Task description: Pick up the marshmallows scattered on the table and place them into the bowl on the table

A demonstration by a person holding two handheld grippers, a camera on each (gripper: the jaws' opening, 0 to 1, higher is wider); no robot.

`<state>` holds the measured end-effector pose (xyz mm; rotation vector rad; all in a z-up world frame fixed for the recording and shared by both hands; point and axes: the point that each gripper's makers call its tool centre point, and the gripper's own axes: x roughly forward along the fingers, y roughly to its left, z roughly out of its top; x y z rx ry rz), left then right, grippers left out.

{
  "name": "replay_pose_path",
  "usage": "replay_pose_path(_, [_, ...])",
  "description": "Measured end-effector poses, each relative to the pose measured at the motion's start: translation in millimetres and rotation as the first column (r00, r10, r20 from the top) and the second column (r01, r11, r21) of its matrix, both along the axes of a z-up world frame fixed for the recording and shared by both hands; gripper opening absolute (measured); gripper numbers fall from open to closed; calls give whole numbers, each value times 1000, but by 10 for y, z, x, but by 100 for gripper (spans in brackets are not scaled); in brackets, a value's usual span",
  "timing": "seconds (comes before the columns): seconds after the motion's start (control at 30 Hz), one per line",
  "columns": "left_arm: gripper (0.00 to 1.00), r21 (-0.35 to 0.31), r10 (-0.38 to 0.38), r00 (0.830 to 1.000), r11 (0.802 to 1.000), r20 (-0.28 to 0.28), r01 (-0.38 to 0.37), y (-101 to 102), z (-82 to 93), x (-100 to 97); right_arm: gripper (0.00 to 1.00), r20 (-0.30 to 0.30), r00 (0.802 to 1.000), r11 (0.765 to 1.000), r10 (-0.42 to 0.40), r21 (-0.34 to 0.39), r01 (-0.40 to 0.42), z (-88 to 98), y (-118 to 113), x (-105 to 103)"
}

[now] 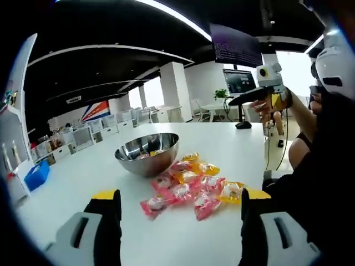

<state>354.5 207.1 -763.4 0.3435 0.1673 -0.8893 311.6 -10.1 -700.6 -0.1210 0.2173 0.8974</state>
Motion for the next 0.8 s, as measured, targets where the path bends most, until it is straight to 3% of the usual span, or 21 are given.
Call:
replay_pose_path(0.07, [90,13,-39,999,999,-4,39,-19,-54,101,92,3,1000,1000,1,4,-1,17,-4,1])
replay_pose_path(0.13, [95,2,-71,994,997,-89,71,-38,-158,176,92,1,1000,1000,3,7,-3,23,-3,-1])
replay_pose_path(0.3, [95,0,-176,982,984,-67,176,-40,-280,576,92,-9,1000,1000,-7,6,7,-7,-29,23])
replay_pose_path(0.4, [90,-11,-274,959,962,-66,274,-131,-354,650,92,-21,1000,1000,-8,5,8,-40,-38,46])
replay_pose_path(0.53, [78,39,-351,931,934,-98,356,-199,-595,794,91,-38,999,1000,-25,-1,25,-100,-66,101])
replay_pose_path(0.6, [78,-58,-419,898,908,-135,415,-300,-563,750,91,-44,999,1000,-27,3,27,-107,-65,106])
replay_pose_path(0.67, [85,-144,-486,850,873,-202,465,-376,-538,642,91,-49,998,1000,-25,6,26,-110,-59,108])
replay_pose_path(0.73, [84,-124,-501,843,865,-198,485,-419,-569,680,91,-55,998,1000,-27,9,27,-113,-58,111])
replay_pose_path(0.8, [79,-35,-499,840,863,-212,504,-422,-710,727,91,-57,998,1000,-27,8,27,-118,-58,116])
